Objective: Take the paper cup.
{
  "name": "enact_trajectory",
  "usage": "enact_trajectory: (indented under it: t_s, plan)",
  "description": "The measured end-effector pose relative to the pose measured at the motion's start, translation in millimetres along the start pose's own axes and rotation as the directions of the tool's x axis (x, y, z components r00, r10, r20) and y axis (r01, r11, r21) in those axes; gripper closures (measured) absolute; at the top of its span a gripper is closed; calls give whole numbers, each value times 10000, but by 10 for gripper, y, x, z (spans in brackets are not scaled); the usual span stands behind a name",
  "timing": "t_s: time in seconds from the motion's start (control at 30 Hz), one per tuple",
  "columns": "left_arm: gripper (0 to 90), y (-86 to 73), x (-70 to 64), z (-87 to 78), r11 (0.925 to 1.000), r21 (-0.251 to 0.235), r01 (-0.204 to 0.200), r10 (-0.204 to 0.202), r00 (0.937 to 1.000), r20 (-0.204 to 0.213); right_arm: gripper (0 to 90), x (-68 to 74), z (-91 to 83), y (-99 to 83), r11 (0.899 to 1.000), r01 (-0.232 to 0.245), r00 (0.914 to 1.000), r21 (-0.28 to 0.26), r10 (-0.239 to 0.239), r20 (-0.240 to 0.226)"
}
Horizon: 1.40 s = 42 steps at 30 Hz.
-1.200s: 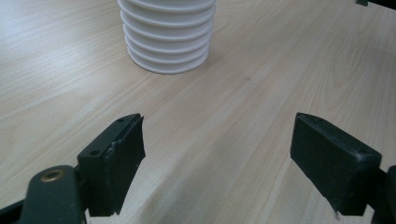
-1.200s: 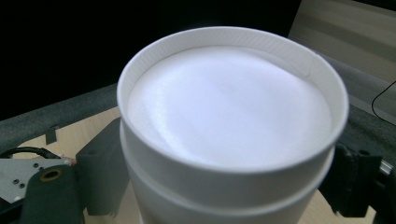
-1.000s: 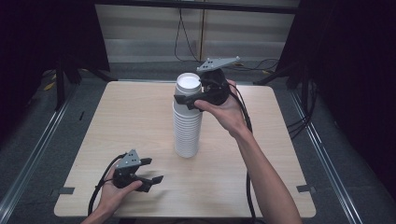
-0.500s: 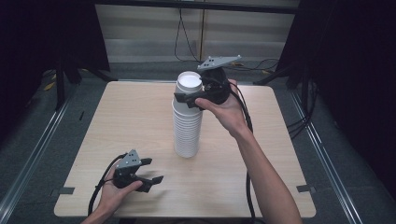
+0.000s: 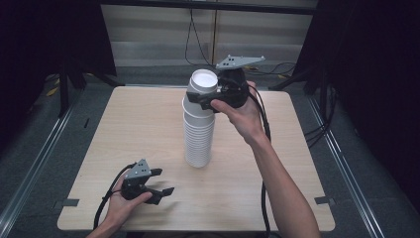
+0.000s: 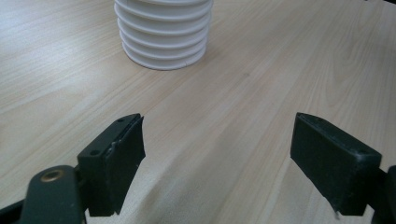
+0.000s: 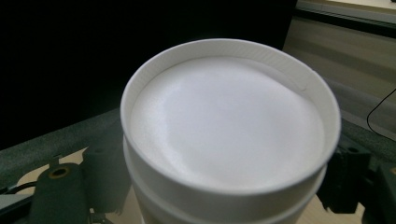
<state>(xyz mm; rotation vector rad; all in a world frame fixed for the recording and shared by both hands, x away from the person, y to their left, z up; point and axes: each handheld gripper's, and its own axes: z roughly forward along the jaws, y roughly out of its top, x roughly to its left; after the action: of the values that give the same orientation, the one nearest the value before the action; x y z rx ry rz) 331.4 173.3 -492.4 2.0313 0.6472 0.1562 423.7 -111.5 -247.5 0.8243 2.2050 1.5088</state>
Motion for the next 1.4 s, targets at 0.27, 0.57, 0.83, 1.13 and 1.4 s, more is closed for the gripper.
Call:
enact_trajectory:
  t_s: [0.27, 0.57, 0.83, 1.13, 1.4]
  plan:
    - [175, -1, 0, -1, 10000, -17, 9, -9, 10000, 3, 208, 2, -57, 16, 9979, -165, 9998, -630, 158, -113]
    - [175, 1, 0, -3, 10000, -25, -51, 51, 10000, 66, 208, -10, -103, 25, 9943, -298, 9995, -1022, 292, -68]
    - [175, 4, -1, 2, 10000, -6, -66, 66, 10000, 60, 208, -13, -149, 26, 9905, -239, 9996, -1357, 219, -163]
    - [175, 10, -9, 1, 9998, -140, -136, 138, 9998, 156, 207, -25, -233, 47, 9842, -461, 9988, -1707, 424, -253]
    - [174, 9, -9, 6, 9999, -94, -143, 145, 9997, 207, 208, -16, -303, 67, 9780, -395, 9989, -2047, 334, -330]
